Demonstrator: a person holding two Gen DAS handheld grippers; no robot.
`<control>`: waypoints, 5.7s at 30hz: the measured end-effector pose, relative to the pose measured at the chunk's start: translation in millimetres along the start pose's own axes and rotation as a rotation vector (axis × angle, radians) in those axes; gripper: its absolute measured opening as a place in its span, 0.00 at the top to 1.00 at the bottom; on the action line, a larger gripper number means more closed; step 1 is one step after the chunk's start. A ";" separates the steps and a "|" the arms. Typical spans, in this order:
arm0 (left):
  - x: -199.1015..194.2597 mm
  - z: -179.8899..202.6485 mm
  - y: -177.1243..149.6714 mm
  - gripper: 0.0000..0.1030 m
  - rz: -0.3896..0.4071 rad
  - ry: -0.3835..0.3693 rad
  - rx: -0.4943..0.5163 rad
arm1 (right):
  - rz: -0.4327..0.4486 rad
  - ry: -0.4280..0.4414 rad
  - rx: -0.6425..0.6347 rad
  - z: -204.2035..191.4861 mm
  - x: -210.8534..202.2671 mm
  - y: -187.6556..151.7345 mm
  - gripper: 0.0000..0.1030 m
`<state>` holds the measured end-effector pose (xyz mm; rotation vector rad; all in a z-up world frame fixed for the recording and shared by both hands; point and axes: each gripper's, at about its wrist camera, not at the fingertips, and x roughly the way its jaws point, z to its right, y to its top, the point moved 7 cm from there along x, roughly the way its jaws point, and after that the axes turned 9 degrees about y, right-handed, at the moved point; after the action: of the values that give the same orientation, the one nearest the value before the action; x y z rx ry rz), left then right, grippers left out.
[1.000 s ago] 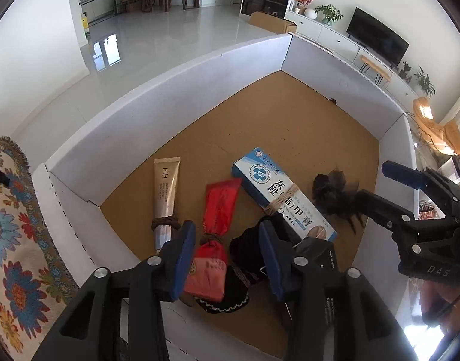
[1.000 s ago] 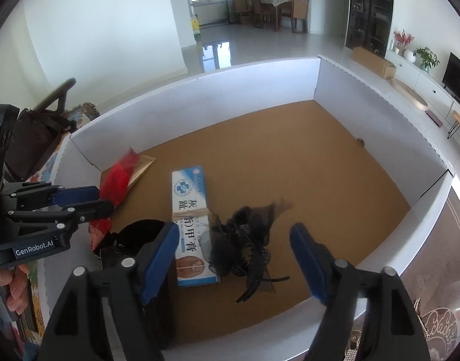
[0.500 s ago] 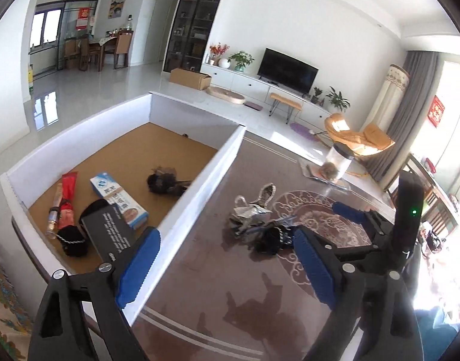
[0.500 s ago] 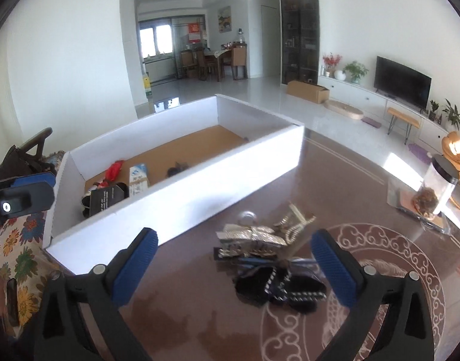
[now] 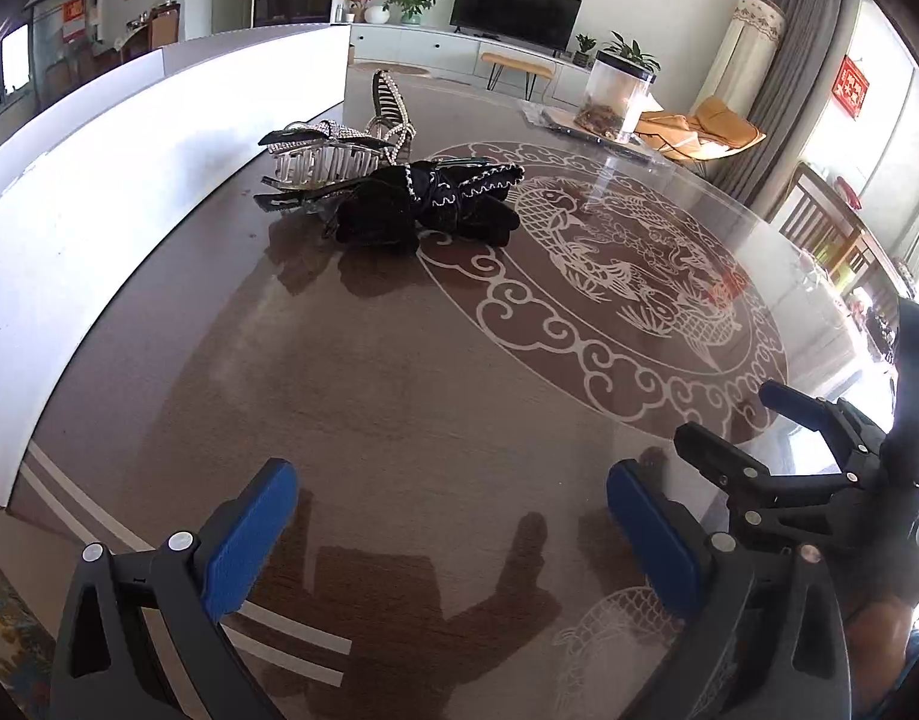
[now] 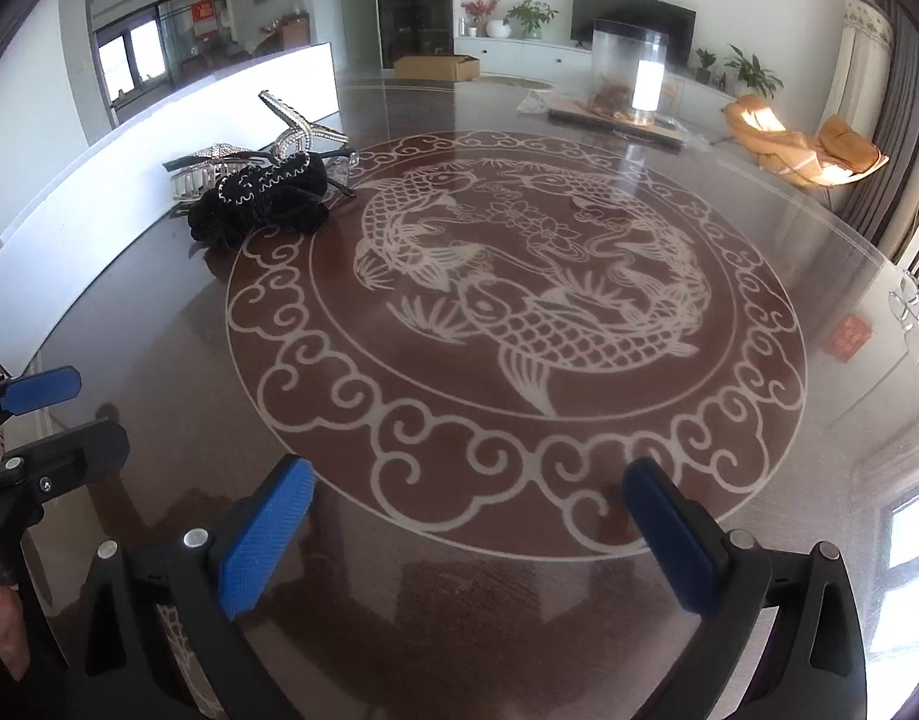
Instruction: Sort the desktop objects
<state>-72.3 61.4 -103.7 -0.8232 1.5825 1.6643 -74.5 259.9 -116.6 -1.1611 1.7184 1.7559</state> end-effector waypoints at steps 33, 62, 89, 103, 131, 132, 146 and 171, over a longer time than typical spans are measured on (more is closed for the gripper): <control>17.2 -5.5 -10.9 0.00 -0.013 0.191 0.055 | -0.031 -0.001 -0.002 -6.9 7.4 -1.2 0.00; 17.5 -4.8 -10.9 0.00 -0.013 0.193 0.053 | -0.031 -0.001 -0.001 -6.7 7.4 -1.0 0.00; 18.0 -4.8 -10.8 0.00 -0.015 0.192 0.053 | -0.031 -0.001 -0.001 -6.9 7.5 -0.9 0.00; 18.6 -7.1 -10.6 0.00 -0.021 0.196 0.046 | -0.031 -0.001 -0.001 -6.9 7.4 -1.1 0.00; 0.6 -36.1 -5.2 0.00 0.025 0.198 -0.098 | -0.031 -0.001 -0.001 -7.0 7.5 -0.9 0.00; -1.4 -39.7 -4.8 0.00 0.030 0.196 -0.115 | -0.031 -0.001 -0.001 -7.1 7.5 -0.9 0.00; -7.7 -69.5 -1.5 0.00 0.055 0.215 -0.254 | 0.034 0.242 -0.003 -39.4 35.1 95.3 0.00; 0.6 -66.5 -5.8 0.00 0.018 0.179 -0.268 | -0.031 0.285 -0.090 -67.0 45.5 105.1 0.05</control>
<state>-68.6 -4.9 -111.2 -1.1239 1.5051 1.8872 -164.5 168.8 -81.2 -1.5326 1.7804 1.7320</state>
